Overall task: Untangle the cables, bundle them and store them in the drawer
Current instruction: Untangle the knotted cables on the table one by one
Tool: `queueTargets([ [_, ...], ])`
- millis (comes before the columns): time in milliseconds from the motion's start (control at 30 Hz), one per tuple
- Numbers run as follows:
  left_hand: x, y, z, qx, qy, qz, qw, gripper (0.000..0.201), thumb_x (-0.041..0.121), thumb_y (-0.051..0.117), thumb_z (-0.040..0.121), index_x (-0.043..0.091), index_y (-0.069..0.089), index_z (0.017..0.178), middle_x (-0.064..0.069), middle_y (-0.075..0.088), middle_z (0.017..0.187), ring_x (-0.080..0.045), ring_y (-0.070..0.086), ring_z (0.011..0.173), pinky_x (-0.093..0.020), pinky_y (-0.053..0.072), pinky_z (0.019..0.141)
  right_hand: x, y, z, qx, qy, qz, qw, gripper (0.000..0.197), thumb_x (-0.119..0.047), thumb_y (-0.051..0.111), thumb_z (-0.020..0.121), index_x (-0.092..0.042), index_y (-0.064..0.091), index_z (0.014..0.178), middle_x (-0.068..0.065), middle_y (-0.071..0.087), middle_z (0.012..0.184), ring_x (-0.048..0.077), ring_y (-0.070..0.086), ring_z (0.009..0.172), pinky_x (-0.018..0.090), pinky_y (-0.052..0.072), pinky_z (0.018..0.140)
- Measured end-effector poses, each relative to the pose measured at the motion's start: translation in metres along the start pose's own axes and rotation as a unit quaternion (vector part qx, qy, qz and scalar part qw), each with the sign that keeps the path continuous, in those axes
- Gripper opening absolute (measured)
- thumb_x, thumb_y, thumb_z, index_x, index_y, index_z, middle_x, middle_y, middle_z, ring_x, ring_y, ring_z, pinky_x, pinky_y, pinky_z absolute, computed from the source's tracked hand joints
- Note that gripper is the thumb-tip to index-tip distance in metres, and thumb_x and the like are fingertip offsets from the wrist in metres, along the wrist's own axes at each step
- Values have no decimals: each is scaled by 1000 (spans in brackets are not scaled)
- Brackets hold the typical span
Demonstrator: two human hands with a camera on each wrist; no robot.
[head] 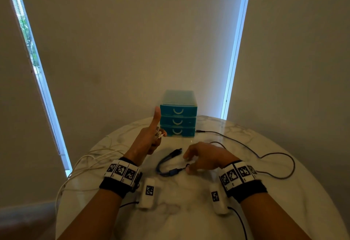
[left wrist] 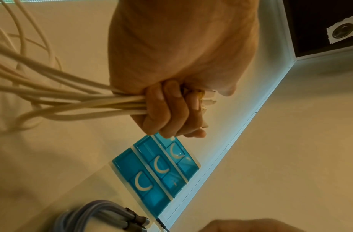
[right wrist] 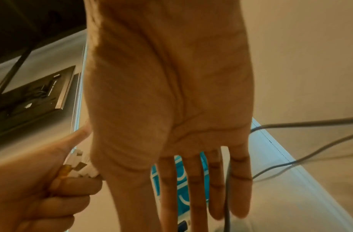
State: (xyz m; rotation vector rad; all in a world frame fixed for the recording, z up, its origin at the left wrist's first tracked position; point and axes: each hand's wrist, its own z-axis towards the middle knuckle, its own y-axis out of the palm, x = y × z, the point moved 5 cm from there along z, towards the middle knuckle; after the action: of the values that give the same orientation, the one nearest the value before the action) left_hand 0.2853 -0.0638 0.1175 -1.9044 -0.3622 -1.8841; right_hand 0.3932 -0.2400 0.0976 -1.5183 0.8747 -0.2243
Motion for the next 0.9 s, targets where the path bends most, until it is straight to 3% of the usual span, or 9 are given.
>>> queueTargets([
  [167, -2, 0, 0, 13, 25, 52, 998, 87, 96, 55, 76, 14, 71, 99, 3, 38, 61, -11, 28, 51, -26, 24, 47, 0, -2, 7, -6, -30, 23, 999, 28, -28, 83, 91, -33, 76, 117, -13, 68, 116, 10, 61, 112, 31, 49, 99],
  [233, -5, 4, 2, 0, 30, 96, 995, 80, 86, 64, 80, 11, 75, 104, 1, 43, 59, -10, 32, 48, -23, 29, 45, 1, -20, 8, 80, -57, 92, 991, 19, -33, 80, 94, -32, 76, 112, -17, 68, 112, 3, 60, 106, 25, 47, 94],
  [300, -9, 5, 5, 0, 28, 115, 993, 76, 80, 69, 81, 8, 76, 105, 1, 46, 58, -9, 34, 46, -22, 32, 43, 19, -49, 11, 234, -41, 150, 960, 8, -30, 75, 99, -27, 78, 106, -15, 71, 106, -2, 61, 98, 16, 46, 86],
  [367, -10, 4, 8, 1, 28, 108, 994, 69, 78, 70, 82, 13, 78, 103, 1, 47, 58, -10, 35, 46, -23, 31, 43, 49, -73, 18, 324, 28, 158, 932, 13, -27, 71, 101, -19, 80, 105, -5, 77, 107, 8, 68, 99, 20, 49, 86],
  [467, -13, 1, 13, 4, 30, 103, 994, 58, 72, 68, 90, 15, 77, 102, 1, 48, 57, -9, 37, 47, -22, 32, 44, 85, -79, 47, 250, 116, 90, 957, 21, -19, 66, 102, -8, 80, 113, 9, 76, 123, 25, 68, 118, 28, 48, 93],
  [567, -17, 0, 19, 14, 29, 98, 995, 53, 66, 68, 93, 14, 77, 100, -1, 48, 58, -10, 37, 45, -22, 32, 43, 100, -67, 72, 166, 145, 7, 975, 36, -16, 65, 102, -16, 66, 138, 7, 61, 148, 25, 57, 136, 29, 45, 106],
  [700, -22, -4, 22, 17, 39, 77, 996, 52, 63, 69, 94, 12, 77, 96, 0, 46, 56, -11, 36, 45, -23, 31, 42, 107, -48, 103, 97, 166, -46, 980, 61, -19, 62, 103, -23, 42, 161, 10, 50, 160, 29, 52, 142, 33, 46, 111],
  [800, -23, -4, 23, 14, 42, 68, 997, 52, 63, 70, 94, 12, 76, 95, 0, 46, 57, -11, 36, 46, -23, 31, 43, 112, -44, 115, 111, 162, -115, 974, 53, -20, 61, 102, -21, 50, 155, 12, 53, 152, 33, 54, 137, 41, 50, 113],
  [900, -23, -4, 23, 14, 42, 64, 997, 52, 62, 70, 94, 11, 76, 95, 0, 46, 56, -10, 35, 46, -24, 30, 42, 109, -43, 115, 121, 162, -138, 970, 31, -19, 60, 102, -12, 63, 132, 13, 64, 134, 30, 65, 113, 42, 58, 99],
])
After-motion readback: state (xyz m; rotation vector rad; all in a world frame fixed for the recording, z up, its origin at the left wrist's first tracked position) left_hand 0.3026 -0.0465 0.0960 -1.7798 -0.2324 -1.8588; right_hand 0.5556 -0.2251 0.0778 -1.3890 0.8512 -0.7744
